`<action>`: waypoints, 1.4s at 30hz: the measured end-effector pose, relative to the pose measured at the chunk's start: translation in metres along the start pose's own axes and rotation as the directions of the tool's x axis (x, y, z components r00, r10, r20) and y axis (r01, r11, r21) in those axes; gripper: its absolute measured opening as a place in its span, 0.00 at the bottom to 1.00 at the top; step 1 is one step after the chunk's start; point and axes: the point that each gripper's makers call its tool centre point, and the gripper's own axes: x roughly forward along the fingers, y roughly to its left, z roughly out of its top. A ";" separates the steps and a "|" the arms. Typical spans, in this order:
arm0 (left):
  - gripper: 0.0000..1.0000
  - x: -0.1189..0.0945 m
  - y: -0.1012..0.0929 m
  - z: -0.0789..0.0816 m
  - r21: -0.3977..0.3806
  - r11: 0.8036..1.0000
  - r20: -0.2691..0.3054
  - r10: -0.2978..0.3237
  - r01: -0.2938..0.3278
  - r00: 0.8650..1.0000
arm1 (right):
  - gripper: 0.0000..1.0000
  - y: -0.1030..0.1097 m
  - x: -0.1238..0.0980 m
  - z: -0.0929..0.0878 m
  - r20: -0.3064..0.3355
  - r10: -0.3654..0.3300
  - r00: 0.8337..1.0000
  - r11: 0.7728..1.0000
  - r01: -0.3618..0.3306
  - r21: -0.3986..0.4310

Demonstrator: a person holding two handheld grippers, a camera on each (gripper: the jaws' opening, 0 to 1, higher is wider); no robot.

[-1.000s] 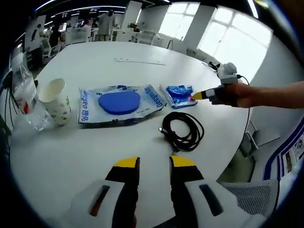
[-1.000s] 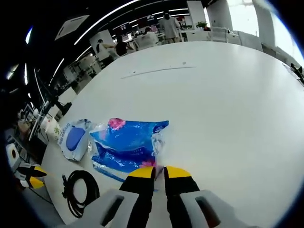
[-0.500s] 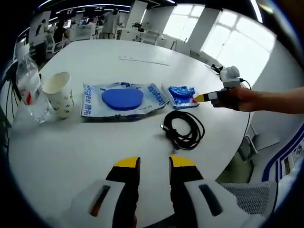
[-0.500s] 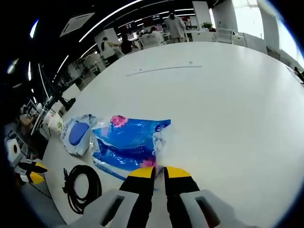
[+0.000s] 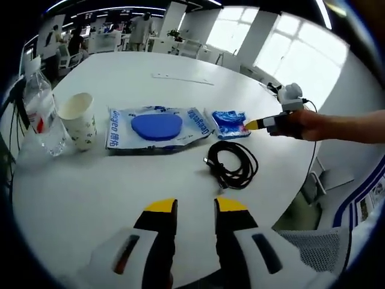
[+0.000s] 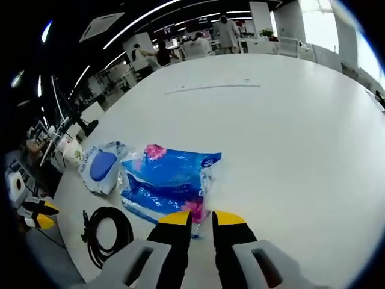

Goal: Arrange the tabletop items into an orderly group along one side of the table until the central work area is clear of visible clutter.

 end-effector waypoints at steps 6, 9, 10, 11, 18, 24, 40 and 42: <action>0.24 -0.015 0.019 0.010 -0.008 1.000 0.038 0.022 -0.022 0.999 | 0.15 0.003 -0.011 -0.008 -0.006 -0.014 1.000 1.000 0.014 -0.009; 0.24 -0.023 0.033 0.014 -0.019 0.999 0.061 0.041 -0.039 0.997 | 0.15 0.005 -0.017 -0.010 0.008 -0.018 1.000 1.000 0.018 -0.017; 0.25 -0.025 0.037 0.015 -0.023 0.999 0.064 0.045 -0.044 0.997 | 0.15 0.006 -0.020 -0.012 0.013 -0.021 1.000 1.000 0.021 -0.019; 0.25 -0.027 0.040 0.016 -0.026 0.999 0.067 0.049 -0.047 0.997 | 0.16 0.008 -0.024 -0.014 0.015 -0.022 1.000 1.000 0.022 -0.017; 0.28 -0.047 0.062 0.033 -0.022 0.998 0.117 0.069 -0.067 0.991 | 0.26 0.030 -0.039 -0.027 0.047 0.035 0.998 0.999 -0.033 -0.034; 0.32 -0.059 0.075 0.035 0.037 0.997 0.118 0.061 -0.066 0.991 | 0.29 0.045 -0.050 -0.029 0.071 0.058 0.996 0.997 -0.054 -0.048; 0.38 -0.102 0.110 0.038 0.053 0.996 0.166 0.063 -0.073 0.984 | 0.44 0.075 -0.084 -0.021 0.123 0.114 0.986 0.988 -0.099 -0.119; 0.39 -0.106 0.113 0.038 0.053 0.996 0.170 0.066 -0.076 0.983 | 0.46 0.079 -0.089 -0.021 0.128 0.125 0.984 0.986 -0.109 -0.127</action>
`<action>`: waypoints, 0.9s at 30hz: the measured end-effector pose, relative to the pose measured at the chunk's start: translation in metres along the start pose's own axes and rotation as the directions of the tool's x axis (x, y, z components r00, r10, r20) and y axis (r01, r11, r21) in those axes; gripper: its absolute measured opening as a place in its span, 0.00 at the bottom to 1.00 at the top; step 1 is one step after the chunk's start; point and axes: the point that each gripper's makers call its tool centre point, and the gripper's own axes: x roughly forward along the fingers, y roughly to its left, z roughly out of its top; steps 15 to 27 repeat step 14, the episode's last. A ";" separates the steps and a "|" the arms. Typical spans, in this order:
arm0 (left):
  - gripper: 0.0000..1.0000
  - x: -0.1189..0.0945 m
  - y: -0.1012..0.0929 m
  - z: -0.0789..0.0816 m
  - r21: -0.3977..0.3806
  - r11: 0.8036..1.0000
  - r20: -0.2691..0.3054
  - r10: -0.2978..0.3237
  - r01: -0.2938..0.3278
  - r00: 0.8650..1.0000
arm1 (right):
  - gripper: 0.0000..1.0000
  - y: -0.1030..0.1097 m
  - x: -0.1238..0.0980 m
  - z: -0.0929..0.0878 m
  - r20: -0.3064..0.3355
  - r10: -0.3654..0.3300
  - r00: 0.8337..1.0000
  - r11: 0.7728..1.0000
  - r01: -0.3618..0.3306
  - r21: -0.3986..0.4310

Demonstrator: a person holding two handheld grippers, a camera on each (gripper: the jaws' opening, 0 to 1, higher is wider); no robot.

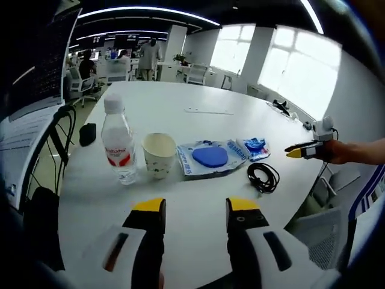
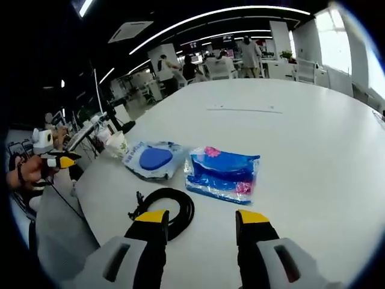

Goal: Arrange the tabletop items into an orderly group along one side of the table until the central work area is clear of visible clutter.

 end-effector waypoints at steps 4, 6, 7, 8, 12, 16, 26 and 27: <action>0.42 -0.010 0.007 0.003 0.005 1.000 0.017 0.004 -0.004 1.000 | 0.51 0.011 -0.007 0.000 0.005 0.025 1.000 0.999 -0.025 -0.023; 0.44 -0.014 0.010 0.003 0.006 1.000 0.024 0.005 -0.005 1.000 | 0.53 0.015 -0.009 -0.001 0.008 0.034 0.999 0.999 -0.034 -0.022; 0.45 -0.016 0.011 0.003 0.005 1.000 0.028 0.006 -0.006 1.000 | 0.54 0.018 -0.010 -0.001 0.018 0.047 0.999 0.999 -0.047 -0.005; 0.45 -0.017 0.012 0.002 0.003 1.000 0.030 0.006 -0.006 1.000 | 0.54 0.020 -0.011 -0.001 0.026 0.052 0.998 0.999 -0.053 0.010; 0.47 -0.020 0.013 0.000 0.001 1.000 0.047 0.001 -0.001 0.999 | 0.55 0.029 -0.012 -0.011 0.015 0.058 0.998 0.998 -0.058 0.000; 0.48 -0.020 0.015 -0.001 -0.005 1.000 0.056 0.002 -0.002 0.998 | 0.55 0.033 -0.013 -0.016 0.014 0.064 0.998 0.998 -0.064 0.000; 0.48 -0.020 0.015 -0.001 -0.005 1.000 0.056 0.002 -0.002 0.998 | 0.55 0.033 -0.013 -0.016 0.014 0.064 0.998 0.998 -0.064 0.000; 0.48 -0.020 0.015 -0.001 -0.005 1.000 0.056 0.002 -0.002 0.998 | 0.55 0.033 -0.013 -0.016 0.014 0.064 0.998 0.998 -0.064 0.000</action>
